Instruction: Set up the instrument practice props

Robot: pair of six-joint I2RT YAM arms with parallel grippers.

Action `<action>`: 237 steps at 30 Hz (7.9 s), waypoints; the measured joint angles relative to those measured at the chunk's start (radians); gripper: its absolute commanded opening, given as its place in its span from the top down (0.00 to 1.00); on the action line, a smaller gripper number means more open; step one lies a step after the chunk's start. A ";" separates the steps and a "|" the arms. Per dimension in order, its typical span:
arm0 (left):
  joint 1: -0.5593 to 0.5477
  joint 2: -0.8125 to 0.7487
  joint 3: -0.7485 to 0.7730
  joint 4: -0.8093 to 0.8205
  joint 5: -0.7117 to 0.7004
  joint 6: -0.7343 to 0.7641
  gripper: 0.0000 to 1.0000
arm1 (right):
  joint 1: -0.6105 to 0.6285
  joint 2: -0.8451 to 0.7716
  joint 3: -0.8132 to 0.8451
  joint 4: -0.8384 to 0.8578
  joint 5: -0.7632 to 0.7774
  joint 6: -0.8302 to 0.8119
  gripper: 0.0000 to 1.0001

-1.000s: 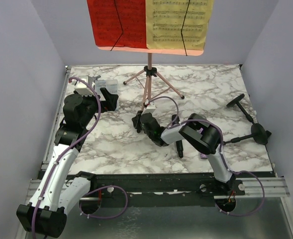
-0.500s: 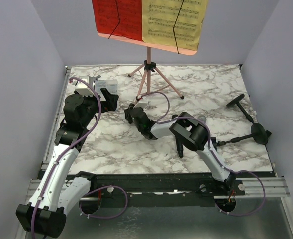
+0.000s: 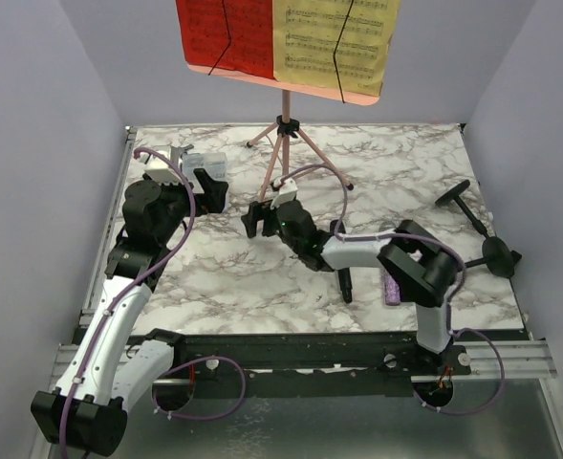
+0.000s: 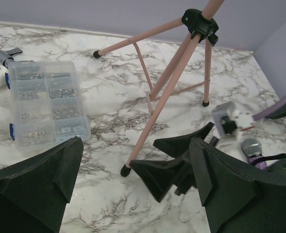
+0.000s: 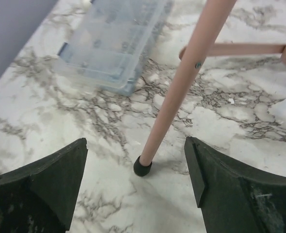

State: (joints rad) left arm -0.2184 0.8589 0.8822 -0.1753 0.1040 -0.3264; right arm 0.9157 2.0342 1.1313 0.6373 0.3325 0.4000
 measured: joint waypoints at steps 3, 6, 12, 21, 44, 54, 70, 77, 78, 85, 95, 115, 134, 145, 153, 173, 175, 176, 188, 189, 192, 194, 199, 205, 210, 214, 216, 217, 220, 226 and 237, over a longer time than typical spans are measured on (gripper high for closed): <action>0.000 0.007 0.000 0.000 0.002 0.000 0.01 | -0.016 -0.150 -0.093 -0.009 -0.088 -0.035 0.11; 0.000 0.025 0.000 0.001 0.024 0.000 0.01 | -0.087 -0.288 -0.214 0.000 -0.240 -0.061 0.10; 0.000 0.087 -0.001 0.028 0.146 -0.007 0.01 | -0.431 -0.385 -0.342 -0.028 -0.639 -0.158 0.09; 0.000 0.310 0.000 0.062 0.368 -0.043 0.08 | -0.767 -0.270 -0.092 -0.079 -1.144 -0.253 0.12; -0.035 0.655 0.006 0.227 0.638 -0.254 0.46 | -0.788 0.114 0.445 -0.350 -1.426 -0.385 0.39; -0.121 0.722 0.006 0.293 0.502 -0.320 0.49 | -0.759 0.153 0.487 -0.435 -1.416 -0.462 0.48; -0.127 0.832 0.038 0.330 0.276 -0.391 0.48 | -0.727 0.153 0.471 -0.422 -1.341 -0.496 0.56; -0.074 0.861 0.085 0.298 0.274 -0.388 0.47 | -0.706 0.134 0.385 -0.338 -1.256 -0.492 0.59; -0.061 0.864 0.089 0.296 0.274 -0.388 0.47 | -0.703 0.131 0.369 -0.323 -1.248 -0.487 0.60; -0.004 0.888 0.122 0.272 0.279 -0.387 0.45 | -0.669 0.128 0.333 -0.283 -1.194 -0.452 0.61; 0.039 0.948 0.199 0.213 0.296 -0.367 0.39 | -0.610 0.127 0.293 -0.187 -1.103 -0.358 0.60; 0.082 0.786 0.208 0.127 0.323 -0.294 0.01 | -0.562 -0.286 0.114 -0.404 -0.676 -0.177 0.16; 0.077 0.262 -0.064 -0.047 0.318 -0.116 0.14 | -0.563 -0.964 -0.373 -1.093 -0.151 0.140 0.08; 0.063 0.301 -0.064 -0.051 0.364 -0.095 0.14 | -0.692 -0.866 -0.381 -1.080 0.080 0.187 0.00; 0.048 0.301 -0.064 -0.051 0.377 -0.095 0.13 | -1.071 -0.937 -0.407 -1.026 0.092 0.310 0.16; 0.019 0.293 -0.064 -0.051 0.383 -0.094 0.13 | -1.236 -0.878 -0.630 -0.904 0.022 0.579 0.57; 0.019 0.293 -0.064 -0.051 0.383 -0.094 0.14 | -1.236 -0.876 -0.636 -0.892 0.020 0.604 0.62; 0.017 0.293 -0.064 -0.051 0.383 -0.094 0.13 | -1.236 -0.875 -0.639 -0.885 0.019 0.618 0.65; 0.011 0.293 -0.064 -0.051 0.383 -0.091 0.13 | -1.236 -0.884 -0.623 -0.916 0.022 0.667 1.00; 0.011 0.293 -0.064 -0.051 0.383 -0.091 0.13 | -1.236 -0.886 -0.620 -0.921 0.022 0.666 1.00; 0.011 0.293 -0.064 -0.051 0.383 -0.091 0.13 | -1.236 -0.930 -0.582 -0.973 0.021 0.649 1.00; 0.010 0.293 -0.064 -0.051 0.383 -0.091 0.13 | -1.236 -0.979 -0.560 -0.980 0.014 0.618 1.00; 0.008 0.293 -0.064 -0.051 0.384 -0.092 0.13 | -1.239 -1.127 -0.537 -0.896 -0.147 0.491 1.00; 0.008 0.279 -0.089 0.000 0.458 -0.114 0.10 | -1.238 -1.109 -0.473 -0.805 -0.570 0.474 1.00; 0.006 0.220 -0.176 0.218 0.663 -0.222 0.07 | -1.143 -1.010 -0.507 -0.630 -0.895 0.677 1.00; -0.018 0.156 -0.192 0.352 0.772 -0.284 0.03 | -0.905 -0.959 -0.494 -0.607 -0.981 0.760 1.00; -0.035 0.090 -0.192 0.395 0.800 -0.294 0.03 | -0.794 -0.936 -0.478 -0.582 -1.022 0.804 1.00; -0.042 0.054 -0.192 0.412 0.809 -0.300 0.03 | -0.753 -0.928 -0.478 -0.556 -1.044 0.834 1.00; -0.047 -0.055 -0.192 0.445 0.815 -0.324 0.03 | -0.663 -0.917 -0.510 -0.444 -1.078 0.988 1.00; -0.048 -0.138 -0.192 0.400 0.770 -0.353 0.03 | -0.414 -0.891 -0.596 -0.340 -0.981 1.413 1.00; -0.048 -0.139 -0.120 0.191 0.629 -0.360 0.03 | -0.270 -0.600 -0.476 -0.241 -0.842 1.655 1.00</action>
State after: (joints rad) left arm -0.2661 0.7197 0.7624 0.0154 0.7326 -0.6861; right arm 0.6460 1.4345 0.6552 0.3958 -0.5095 2.0552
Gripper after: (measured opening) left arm 0.967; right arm 0.307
